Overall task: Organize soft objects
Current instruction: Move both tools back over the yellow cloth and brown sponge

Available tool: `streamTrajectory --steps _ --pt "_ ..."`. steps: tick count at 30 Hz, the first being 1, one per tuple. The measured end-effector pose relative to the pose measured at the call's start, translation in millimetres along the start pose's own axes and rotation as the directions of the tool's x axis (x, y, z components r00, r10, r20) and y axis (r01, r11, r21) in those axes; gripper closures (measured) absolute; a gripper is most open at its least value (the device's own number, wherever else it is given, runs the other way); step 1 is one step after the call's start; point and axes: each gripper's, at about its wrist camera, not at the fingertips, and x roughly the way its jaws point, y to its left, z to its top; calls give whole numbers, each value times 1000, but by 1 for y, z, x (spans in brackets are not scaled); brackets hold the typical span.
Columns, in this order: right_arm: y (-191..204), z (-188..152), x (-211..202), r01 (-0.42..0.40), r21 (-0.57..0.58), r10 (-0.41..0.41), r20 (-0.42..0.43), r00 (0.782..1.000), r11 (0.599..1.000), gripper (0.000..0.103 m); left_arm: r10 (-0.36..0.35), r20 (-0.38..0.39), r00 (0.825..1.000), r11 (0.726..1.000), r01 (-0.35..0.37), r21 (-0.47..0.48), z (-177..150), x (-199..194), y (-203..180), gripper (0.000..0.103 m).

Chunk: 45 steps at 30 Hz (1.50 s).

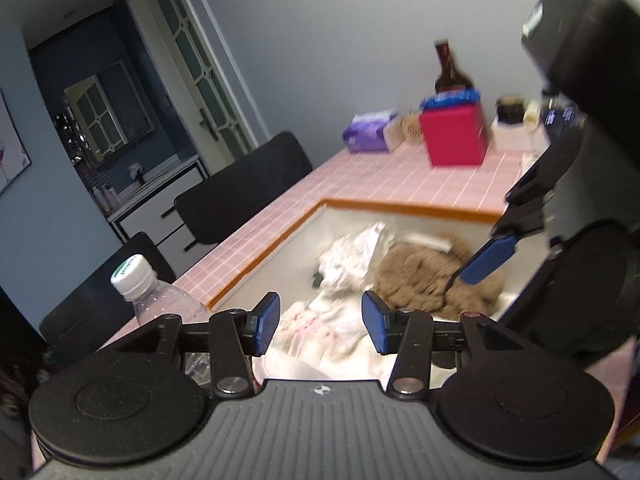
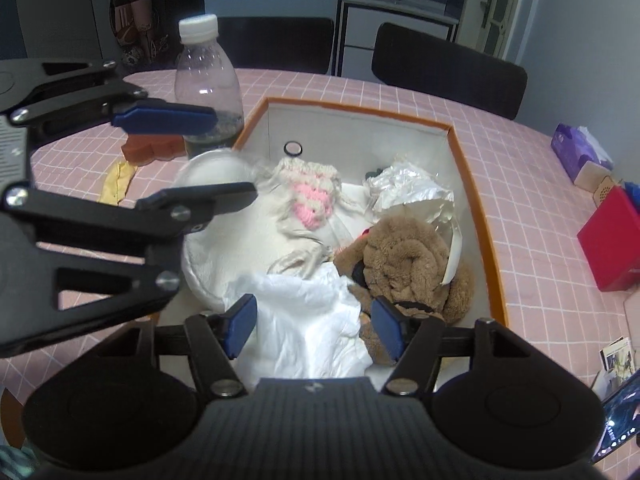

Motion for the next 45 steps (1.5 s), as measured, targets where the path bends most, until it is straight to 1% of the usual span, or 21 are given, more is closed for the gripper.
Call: streamTrajectory --steps 3,6,8,12,15,17,20,23,26,31,33,37,39,40,41,43,45 --pt "7 0 -12 19 1 -19 40 999 1000 40 -2 35 999 1000 3 -30 -4 -17 5 48" --pt "17 -3 -22 52 3 -52 94 994 999 32 6 68 998 998 -2 -62 -12 -31 12 48" --pt "26 -4 -27 81 12 -81 133 988 997 32 4 95 995 995 5 -95 -20 -40 19 48" --pt "47 -7 -30 81 41 -88 195 977 996 32 47 108 993 985 -28 -171 -41 -52 34 48" --pt "68 -11 -29 67 40 -75 254 964 997 32 67 109 992 969 -39 -244 -64 -61 50 48" --pt "83 -13 -26 62 29 -68 285 956 998 32 97 103 990 957 -64 -284 -81 -68 59 48" --pt "104 -14 -18 53 6 -52 327 944 999 31 144 71 987 935 -113 -335 -103 -72 72 48" --pt "126 -14 -6 24 -7 -20 353 935 1000 31 150 39 988 909 -122 -400 -123 -74 86 48" --pt "147 -13 11 6 -27 4 357 934 1000 31 164 -1 987 891 -148 -430 -143 -75 97 48" --pt "176 -8 45 -17 -50 32 322 946 999 30 178 -82 981 875 -195 -442 -175 -76 116 48" --pt "183 -6 58 -20 -51 35 305 952 998 30 175 -109 979 876 -205 -436 -182 -71 123 48" --pt "190 5 82 -39 -49 51 285 957 998 30 148 -139 979 880 -195 -433 -196 -60 138 48" --pt "196 12 94 -62 -60 76 266 961 996 30 136 -159 978 888 -192 -418 -200 -52 142 48" --pt "199 16 100 -67 -65 82 256 963 996 31 132 -172 976 893 -193 -408 -203 -46 145 48" --pt "201 19 106 -69 -69 83 246 966 995 32 133 -186 973 890 -200 -409 -204 -42 148 48" --pt "204 25 116 -55 -76 71 236 969 996 34 128 -202 971 878 -206 -432 -208 -30 157 48" --pt "206 30 127 -52 -88 71 224 972 995 42 111 -212 971 868 -199 -454 -210 -19 165 44"
